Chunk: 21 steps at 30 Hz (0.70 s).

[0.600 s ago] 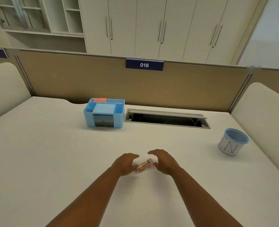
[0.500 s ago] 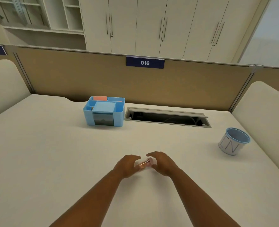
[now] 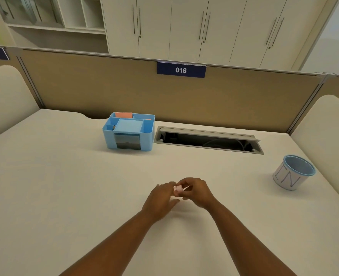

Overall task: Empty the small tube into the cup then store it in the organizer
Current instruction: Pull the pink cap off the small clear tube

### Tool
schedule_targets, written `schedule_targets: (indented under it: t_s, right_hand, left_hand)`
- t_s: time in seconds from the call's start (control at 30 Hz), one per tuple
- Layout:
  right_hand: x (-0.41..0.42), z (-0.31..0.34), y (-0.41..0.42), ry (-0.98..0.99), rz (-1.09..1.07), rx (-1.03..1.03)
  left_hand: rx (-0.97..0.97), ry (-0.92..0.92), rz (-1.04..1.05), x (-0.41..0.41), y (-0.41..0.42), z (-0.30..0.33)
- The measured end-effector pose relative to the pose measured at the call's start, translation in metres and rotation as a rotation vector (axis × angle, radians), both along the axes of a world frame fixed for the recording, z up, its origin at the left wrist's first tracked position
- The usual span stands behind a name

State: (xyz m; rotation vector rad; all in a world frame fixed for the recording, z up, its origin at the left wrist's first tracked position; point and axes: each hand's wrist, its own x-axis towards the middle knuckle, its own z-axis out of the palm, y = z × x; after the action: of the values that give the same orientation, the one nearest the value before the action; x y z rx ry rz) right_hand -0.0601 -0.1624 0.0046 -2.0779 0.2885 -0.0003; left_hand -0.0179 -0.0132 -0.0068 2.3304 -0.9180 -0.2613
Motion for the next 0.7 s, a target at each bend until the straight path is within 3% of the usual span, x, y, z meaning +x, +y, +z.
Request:
schedule_targets:
  t_s: [0.13,0.23,0.4,0.7]
  right_hand:
    - [0.005,0.020,0.003,-0.061,-0.065,0.173]
    - [0.006,0.031,0.008,-0.076,-0.128,0.271]
    - [0.007,0.044,0.016,-0.063,-0.170,0.208]
    - [0.010,0.059,0.021,-0.054,-0.208,0.136]
  left_hand:
    - [-0.196,0.100,0.024,-0.001,-0.005,0.015]
    - [-0.288,0.068,0.026,-0.004,-0.007,0.020]
    - [-0.270,0.036,0.125,-0.003,-0.008,0.023]
    - [-0.219,-0.146,0.095,0.009,-0.005,0.034]
